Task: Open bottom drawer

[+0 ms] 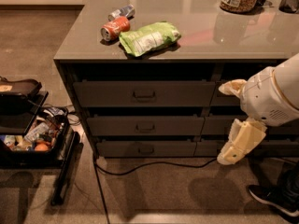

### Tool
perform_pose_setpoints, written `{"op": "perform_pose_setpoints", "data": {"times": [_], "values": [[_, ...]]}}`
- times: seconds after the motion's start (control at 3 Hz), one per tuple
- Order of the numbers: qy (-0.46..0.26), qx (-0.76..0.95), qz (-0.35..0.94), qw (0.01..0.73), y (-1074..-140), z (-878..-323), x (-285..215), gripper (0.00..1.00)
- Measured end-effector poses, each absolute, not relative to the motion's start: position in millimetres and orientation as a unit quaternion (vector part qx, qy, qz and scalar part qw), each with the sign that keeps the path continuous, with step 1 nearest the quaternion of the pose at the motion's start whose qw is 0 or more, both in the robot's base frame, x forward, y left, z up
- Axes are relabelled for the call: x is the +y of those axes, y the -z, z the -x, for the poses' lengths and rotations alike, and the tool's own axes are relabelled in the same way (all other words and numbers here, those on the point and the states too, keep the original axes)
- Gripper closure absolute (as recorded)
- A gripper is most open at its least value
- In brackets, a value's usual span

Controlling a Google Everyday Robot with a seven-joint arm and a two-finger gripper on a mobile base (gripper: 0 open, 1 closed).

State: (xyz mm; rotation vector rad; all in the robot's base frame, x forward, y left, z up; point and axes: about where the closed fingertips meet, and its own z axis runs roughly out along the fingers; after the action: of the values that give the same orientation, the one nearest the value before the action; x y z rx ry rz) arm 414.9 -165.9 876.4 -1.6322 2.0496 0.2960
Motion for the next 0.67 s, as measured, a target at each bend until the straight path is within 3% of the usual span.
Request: {"op": "perform_pose_setpoints", "data": {"times": [0.33, 0.67], "values": [[-0.121, 0.748, 0.598, 0.26, -877, -414, -164, 0.0], [-0.191, 0.718, 0.596, 0.306, -857, -417, -148, 0.0]]}}
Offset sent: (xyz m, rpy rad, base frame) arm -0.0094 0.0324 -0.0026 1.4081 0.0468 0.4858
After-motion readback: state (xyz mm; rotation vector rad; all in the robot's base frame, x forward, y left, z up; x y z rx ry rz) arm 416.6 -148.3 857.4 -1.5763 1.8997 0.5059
